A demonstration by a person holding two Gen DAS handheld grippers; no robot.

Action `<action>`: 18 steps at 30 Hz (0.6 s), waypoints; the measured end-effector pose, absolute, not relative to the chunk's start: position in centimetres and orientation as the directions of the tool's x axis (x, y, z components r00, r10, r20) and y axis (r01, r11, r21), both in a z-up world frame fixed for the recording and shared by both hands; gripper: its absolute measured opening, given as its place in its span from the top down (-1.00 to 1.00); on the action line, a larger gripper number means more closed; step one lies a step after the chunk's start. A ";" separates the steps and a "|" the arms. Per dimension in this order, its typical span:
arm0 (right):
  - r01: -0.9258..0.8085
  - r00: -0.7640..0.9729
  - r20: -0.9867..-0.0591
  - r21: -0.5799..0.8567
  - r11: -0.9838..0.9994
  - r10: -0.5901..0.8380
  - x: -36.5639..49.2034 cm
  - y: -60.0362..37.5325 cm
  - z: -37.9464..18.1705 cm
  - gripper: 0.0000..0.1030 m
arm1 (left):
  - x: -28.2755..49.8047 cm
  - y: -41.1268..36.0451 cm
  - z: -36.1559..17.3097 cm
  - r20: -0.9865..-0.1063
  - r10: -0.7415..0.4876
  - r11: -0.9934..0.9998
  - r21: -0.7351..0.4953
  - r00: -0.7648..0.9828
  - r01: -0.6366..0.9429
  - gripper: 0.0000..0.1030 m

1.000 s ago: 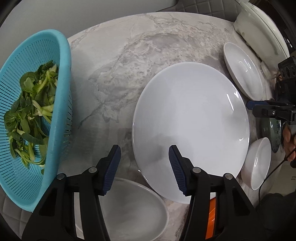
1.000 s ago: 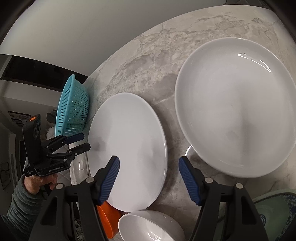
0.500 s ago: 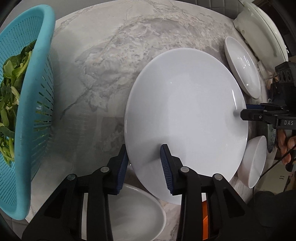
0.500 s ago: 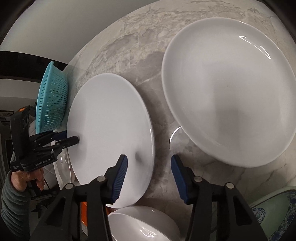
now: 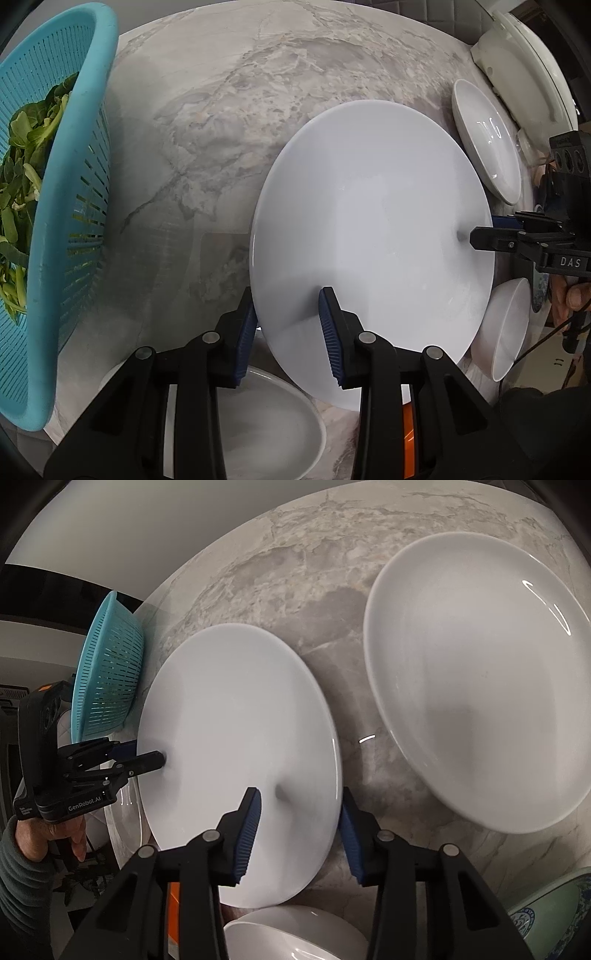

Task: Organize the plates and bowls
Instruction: 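Reach both grippers to the large white plate rim and close on it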

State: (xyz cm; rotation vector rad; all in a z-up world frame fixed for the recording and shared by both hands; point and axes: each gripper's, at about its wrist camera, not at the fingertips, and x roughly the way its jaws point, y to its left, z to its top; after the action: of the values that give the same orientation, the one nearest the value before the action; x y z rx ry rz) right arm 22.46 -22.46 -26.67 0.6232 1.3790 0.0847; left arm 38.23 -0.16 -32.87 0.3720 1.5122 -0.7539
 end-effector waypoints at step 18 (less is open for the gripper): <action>0.281 0.196 -0.879 0.476 0.834 0.436 21.7 -23.6 -26.9 0.63 | 38.1 0.5 -32.5 -0.973 -0.200 0.745 -0.227 -0.114 0.627 0.47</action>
State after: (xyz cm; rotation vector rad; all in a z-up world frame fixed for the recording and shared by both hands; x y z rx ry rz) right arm 21.75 -23.61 -26.93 0.6266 1.3970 0.1191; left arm 38.11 0.46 -32.52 0.3600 1.5337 -0.7275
